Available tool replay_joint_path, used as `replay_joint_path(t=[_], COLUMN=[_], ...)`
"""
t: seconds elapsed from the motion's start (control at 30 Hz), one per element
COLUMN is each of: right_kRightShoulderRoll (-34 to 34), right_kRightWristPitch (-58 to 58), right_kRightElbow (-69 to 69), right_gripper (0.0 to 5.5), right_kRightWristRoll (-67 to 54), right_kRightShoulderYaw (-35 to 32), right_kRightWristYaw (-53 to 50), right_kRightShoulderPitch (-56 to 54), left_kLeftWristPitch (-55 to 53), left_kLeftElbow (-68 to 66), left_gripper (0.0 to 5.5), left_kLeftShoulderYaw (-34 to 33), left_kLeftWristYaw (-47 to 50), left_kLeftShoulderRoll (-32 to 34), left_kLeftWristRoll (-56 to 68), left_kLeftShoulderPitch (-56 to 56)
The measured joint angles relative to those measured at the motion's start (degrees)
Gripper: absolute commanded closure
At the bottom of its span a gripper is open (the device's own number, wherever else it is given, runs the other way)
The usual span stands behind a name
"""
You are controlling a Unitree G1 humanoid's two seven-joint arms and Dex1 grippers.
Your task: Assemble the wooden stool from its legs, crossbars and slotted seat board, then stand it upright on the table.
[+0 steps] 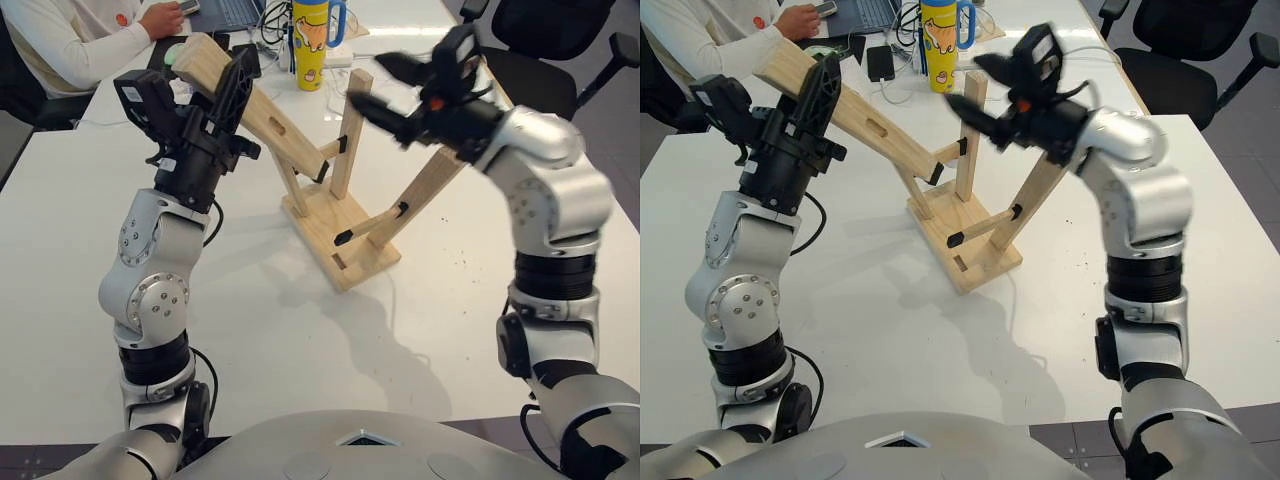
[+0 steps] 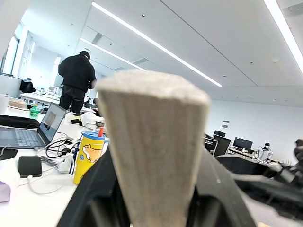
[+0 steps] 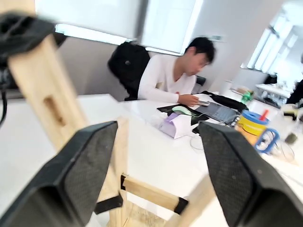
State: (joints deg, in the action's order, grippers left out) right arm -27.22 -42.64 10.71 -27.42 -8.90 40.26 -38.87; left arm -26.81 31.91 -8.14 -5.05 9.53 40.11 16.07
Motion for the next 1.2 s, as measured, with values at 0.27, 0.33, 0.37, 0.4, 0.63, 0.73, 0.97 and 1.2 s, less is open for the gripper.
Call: replay_joint_path(t=[0.27,0.33,0.37,0.4,0.63,0.73,0.97,1.2], right_kRightShoulderRoll=[-3.80,-2.82,-2.62,-2.40,-2.87,-3.53,-3.01,-1.10], right_kRightWristPitch=[-15.98,-18.67,-19.30,-19.60,-18.00,-16.85,-14.68,-15.13], right_kRightElbow=[0.53,0.72,1.05,1.19,2.85,3.53,4.33,4.04], right_gripper=[2.33,2.33,2.33,2.33,2.33,2.33,3.35,4.31], right_kRightWristRoll=[-16.17,-18.77,-19.27,-19.26,-18.27,-17.97,-15.76,-13.32], right_kRightShoulderYaw=[-14.10,-15.39,-15.38,-15.31,-11.84,-10.12,-6.01,-3.25], right_kRightWristYaw=[-2.12,-4.01,-4.73,-5.08,-5.64,-5.28,-7.19,-13.00], right_kRightShoulderPitch=[4.45,5.87,7.31,8.63,16.20,17.55,18.99,19.87], left_kLeftWristPitch=[0.33,0.37,0.38,0.38,0.39,0.39,0.41,0.82], left_kLeftElbow=[1.04,1.09,1.10,1.10,1.12,1.16,1.20,0.96], left_gripper=[4.47,4.47,4.47,4.47,4.47,4.47,4.47,4.47], left_kLeftShoulderYaw=[-1.51,-1.76,-1.92,-2.08,-2.24,-2.39,-2.20,-1.93], left_kLeftWristYaw=[1.96,2.13,2.16,2.24,2.27,2.41,2.58,2.62], left_kLeftShoulderRoll=[-0.09,-0.08,-0.07,-0.05,0.04,0.04,-0.09,-0.22], left_kLeftWristRoll=[-0.89,-0.89,-0.89,-0.90,-0.84,-0.84,-0.87,-1.81], left_kLeftShoulderPitch=[-2.53,-2.58,-2.61,-2.64,-2.65,-2.66,-2.66,-2.66])
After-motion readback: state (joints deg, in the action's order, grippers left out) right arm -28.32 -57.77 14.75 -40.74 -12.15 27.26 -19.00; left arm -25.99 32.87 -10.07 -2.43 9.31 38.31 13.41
